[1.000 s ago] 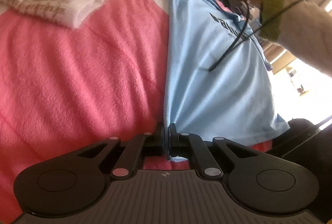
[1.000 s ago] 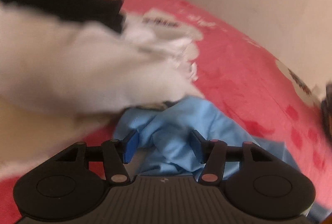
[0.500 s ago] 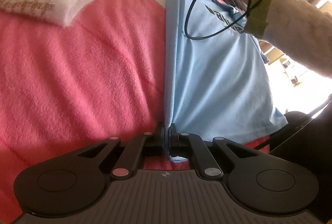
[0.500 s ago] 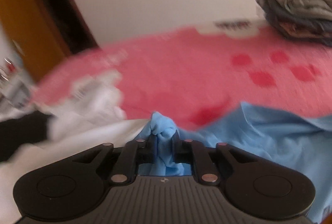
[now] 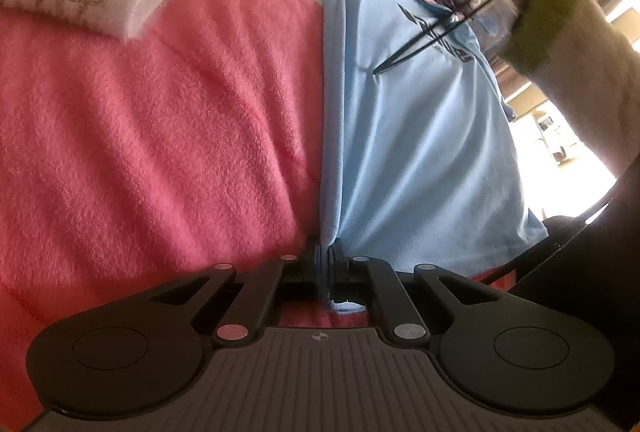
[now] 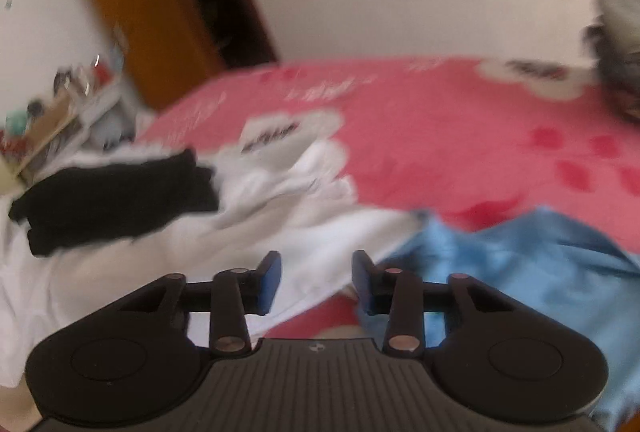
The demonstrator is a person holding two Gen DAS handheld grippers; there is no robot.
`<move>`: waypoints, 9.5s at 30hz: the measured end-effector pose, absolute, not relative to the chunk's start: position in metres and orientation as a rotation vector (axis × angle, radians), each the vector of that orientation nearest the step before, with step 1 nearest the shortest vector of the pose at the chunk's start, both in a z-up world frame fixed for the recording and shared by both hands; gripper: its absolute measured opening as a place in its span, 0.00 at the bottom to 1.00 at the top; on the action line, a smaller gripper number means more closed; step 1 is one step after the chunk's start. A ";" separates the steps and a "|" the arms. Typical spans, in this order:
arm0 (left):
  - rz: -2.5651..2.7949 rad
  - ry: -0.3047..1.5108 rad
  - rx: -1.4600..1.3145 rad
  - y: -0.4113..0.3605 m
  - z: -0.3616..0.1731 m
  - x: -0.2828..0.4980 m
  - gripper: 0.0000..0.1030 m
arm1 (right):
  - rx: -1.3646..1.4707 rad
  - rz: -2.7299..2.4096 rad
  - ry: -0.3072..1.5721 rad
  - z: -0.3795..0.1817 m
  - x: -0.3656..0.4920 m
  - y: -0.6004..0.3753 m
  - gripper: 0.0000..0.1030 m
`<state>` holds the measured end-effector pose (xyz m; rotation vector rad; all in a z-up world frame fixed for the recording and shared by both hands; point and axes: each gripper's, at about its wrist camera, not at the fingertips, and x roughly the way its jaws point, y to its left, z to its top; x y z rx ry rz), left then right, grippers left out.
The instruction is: Fold clothes
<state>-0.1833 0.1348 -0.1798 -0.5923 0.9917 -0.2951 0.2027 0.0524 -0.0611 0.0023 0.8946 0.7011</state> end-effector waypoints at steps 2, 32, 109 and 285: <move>-0.297 0.993 -0.601 0.137 -0.181 -0.183 0.05 | -0.073 0.681 0.967 -0.082 0.220 0.080 0.27; -0.370 1.010 -0.711 0.156 -0.197 -0.175 0.06 | -0.074 0.785 1.040 -0.083 0.223 0.081 0.16; -0.374 1.060 -0.766 0.150 -0.194 -0.179 0.08 | 0.084 0.832 0.992 -0.133 0.230 0.116 0.11; -0.623 0.807 -0.658 0.027 -0.128 -0.020 0.03 | -0.161 0.339 1.002 -0.077 -0.103 -0.190 0.03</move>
